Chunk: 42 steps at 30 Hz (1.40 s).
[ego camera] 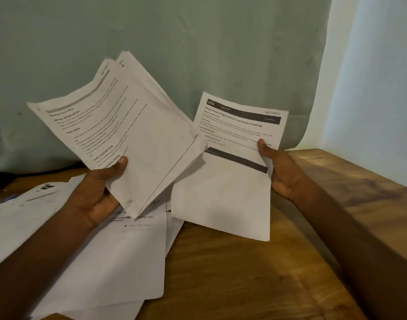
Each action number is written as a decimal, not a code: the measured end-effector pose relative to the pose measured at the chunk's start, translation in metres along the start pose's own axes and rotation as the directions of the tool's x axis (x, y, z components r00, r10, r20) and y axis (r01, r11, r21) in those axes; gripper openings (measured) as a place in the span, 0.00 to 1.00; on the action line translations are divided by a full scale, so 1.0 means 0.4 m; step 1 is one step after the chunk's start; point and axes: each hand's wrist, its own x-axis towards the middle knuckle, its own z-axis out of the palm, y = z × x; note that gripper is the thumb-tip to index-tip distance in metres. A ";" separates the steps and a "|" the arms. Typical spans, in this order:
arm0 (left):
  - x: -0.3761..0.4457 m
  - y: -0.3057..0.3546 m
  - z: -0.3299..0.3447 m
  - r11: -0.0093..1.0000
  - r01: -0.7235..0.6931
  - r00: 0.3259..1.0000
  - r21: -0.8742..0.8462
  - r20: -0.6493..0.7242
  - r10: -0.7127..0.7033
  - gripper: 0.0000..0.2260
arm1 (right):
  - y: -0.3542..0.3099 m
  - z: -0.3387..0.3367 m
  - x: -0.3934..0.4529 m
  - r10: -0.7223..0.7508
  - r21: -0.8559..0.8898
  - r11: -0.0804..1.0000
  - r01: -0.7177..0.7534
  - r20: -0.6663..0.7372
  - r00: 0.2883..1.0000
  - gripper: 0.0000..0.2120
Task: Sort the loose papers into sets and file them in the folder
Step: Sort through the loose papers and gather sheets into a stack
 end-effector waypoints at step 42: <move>0.053 0.126 -0.134 0.992 -0.014 0.929 0.126 -0.366 0.060 0.08 | 0.109 0.017 0.004 0.092 -0.984 -0.130 0.124 0.112 0.989 0.20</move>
